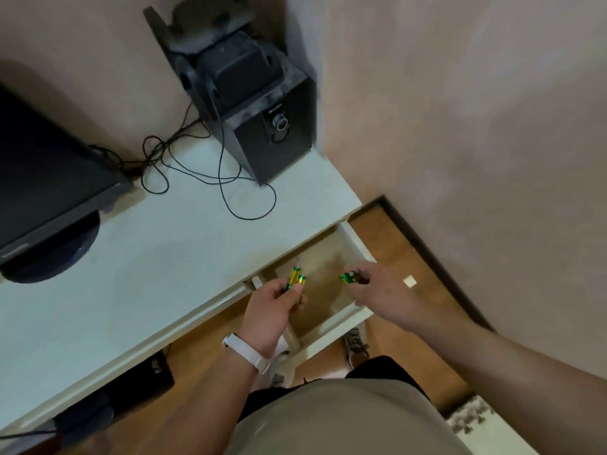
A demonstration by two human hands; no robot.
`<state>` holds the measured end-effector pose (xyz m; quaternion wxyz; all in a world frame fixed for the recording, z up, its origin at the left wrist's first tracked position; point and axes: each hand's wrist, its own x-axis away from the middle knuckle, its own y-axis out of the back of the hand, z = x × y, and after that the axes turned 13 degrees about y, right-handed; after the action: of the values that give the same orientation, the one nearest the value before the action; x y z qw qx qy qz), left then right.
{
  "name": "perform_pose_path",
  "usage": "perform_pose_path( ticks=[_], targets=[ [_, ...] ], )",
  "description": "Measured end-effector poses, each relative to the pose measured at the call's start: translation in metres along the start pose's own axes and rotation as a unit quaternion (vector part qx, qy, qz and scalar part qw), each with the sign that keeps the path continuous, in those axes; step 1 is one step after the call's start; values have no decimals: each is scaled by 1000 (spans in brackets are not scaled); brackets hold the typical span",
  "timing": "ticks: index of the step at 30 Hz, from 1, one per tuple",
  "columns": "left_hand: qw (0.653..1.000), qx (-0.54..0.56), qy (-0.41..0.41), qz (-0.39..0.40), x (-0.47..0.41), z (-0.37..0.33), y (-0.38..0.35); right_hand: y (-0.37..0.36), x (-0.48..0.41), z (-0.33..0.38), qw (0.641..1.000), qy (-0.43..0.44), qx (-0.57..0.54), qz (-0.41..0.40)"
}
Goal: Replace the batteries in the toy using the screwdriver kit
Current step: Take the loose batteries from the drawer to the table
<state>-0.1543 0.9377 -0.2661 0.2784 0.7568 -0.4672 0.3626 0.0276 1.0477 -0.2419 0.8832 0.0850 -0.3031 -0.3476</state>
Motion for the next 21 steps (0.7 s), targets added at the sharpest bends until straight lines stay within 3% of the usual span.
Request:
perform_pose_path(
  ticks=[4,8,14,21],
  targets=[
    [994,-32,-43,93,0,-7,30,-36,24,18,991,-22,-35,-128],
    [984,-24,-60,165,8,-13,59,-74,50,45,959,-11,-129,-252],
    [975,-67,-44,209,23,-2,65,-103,105,52,921,-41,-165,-349],
    [936,-182,-49,296,61,20,15,-120,191,29,860,-65,-192,-469]
  ],
)
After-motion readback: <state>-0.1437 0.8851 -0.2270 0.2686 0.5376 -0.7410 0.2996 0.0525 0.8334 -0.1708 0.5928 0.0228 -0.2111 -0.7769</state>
